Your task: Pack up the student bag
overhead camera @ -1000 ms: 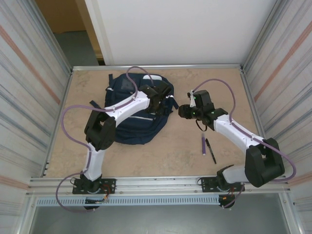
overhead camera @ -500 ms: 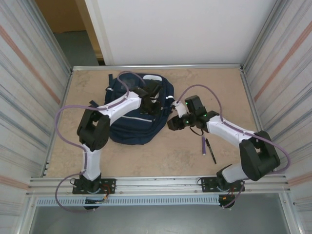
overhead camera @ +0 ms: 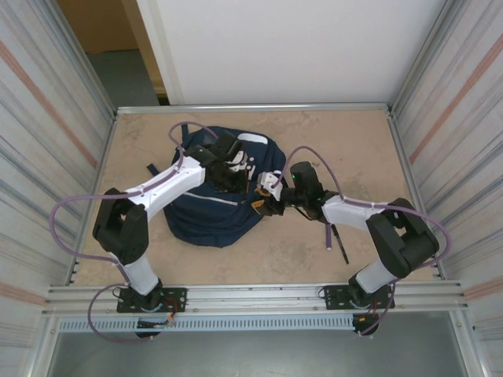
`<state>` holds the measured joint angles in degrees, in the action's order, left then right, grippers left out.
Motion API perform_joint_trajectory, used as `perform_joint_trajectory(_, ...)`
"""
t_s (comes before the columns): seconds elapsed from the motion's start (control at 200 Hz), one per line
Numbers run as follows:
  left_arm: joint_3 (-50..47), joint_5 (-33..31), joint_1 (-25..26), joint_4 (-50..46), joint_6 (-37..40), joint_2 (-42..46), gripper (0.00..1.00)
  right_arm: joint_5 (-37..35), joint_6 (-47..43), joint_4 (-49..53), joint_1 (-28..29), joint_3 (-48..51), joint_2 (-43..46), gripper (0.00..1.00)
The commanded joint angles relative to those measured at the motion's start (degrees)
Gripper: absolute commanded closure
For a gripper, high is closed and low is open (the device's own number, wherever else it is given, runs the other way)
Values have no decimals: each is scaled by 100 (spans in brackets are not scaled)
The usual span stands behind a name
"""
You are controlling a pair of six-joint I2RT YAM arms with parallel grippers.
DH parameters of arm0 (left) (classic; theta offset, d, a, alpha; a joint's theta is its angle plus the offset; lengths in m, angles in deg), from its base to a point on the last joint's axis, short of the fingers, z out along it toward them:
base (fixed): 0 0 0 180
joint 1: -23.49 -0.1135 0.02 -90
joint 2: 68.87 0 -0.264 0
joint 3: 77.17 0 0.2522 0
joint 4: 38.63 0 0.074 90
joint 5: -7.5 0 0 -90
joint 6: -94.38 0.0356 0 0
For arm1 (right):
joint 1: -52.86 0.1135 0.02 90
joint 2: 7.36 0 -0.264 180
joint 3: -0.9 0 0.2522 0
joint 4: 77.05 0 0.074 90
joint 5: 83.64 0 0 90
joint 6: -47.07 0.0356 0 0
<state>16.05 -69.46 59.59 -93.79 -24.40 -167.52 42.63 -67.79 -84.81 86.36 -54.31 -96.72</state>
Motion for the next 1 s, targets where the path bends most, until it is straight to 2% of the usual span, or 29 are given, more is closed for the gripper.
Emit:
perform_joint_trajectory(0.0, -148, 338, 20, 99, -170, 302, 100, 122, -755, 43, 41, -360, -321, 55)
perform_joint_trajectory(0.231, -180, 567, 22, 152, -241, 294, 100, 425, -487, -173, 292, -298, -503, 54)
perform_joint_trajectory(0.411, -211, 638, 25, 133, -303, 328, 100, -119, -204, -889, 293, -119, -721, 55)
perform_joint_trajectory(0.697, -461, 216, -95, 313, -683, 618, 100, -304, -211, -1300, 363, 356, -520, 91)
perform_joint_trajectory(0.812, -538, 206, -131, 561, -842, 620, 100, -308, -99, -1228, 405, 530, -217, 100)
perform_joint_trajectory(0.997, -510, 173, -145, 856, -1136, 502, 100, -438, -6, -1223, 701, 733, 90, 100)
